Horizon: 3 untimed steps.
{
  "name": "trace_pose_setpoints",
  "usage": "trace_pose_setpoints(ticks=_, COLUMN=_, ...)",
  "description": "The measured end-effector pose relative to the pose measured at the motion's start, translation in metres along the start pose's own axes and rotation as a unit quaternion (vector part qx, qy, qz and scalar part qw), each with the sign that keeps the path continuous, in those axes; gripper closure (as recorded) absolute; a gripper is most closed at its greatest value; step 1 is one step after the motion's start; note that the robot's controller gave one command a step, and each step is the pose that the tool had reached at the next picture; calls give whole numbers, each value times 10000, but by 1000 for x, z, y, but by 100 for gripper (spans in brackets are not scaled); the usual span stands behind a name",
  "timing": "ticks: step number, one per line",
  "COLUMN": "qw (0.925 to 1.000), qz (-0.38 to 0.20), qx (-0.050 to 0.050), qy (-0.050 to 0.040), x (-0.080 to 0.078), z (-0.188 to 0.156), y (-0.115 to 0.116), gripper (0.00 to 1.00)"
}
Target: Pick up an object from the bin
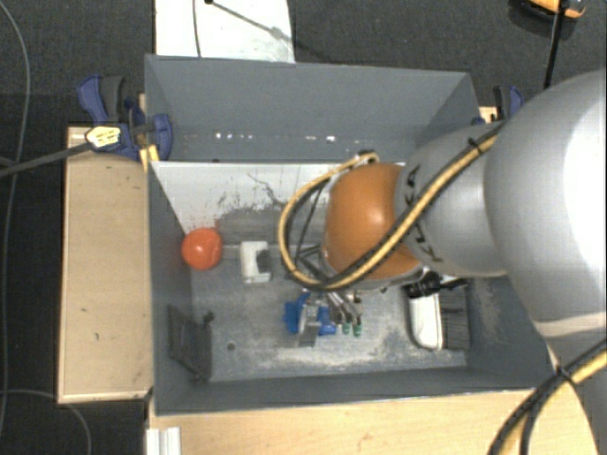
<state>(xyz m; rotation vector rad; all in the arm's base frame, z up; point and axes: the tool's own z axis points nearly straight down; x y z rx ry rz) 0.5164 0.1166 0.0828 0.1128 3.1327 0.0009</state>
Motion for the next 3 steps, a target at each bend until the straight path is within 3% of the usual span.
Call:
trace_pose_setpoints(ticks=2, qw=10000, qz=-25, qx=0, qy=8, x=1, z=-83, y=-2, gripper=100)
trace_pose_setpoints(ticks=3, qw=9999, qz=-157, qx=-4, qy=-12, x=-11, z=-266, y=-9, gripper=100)
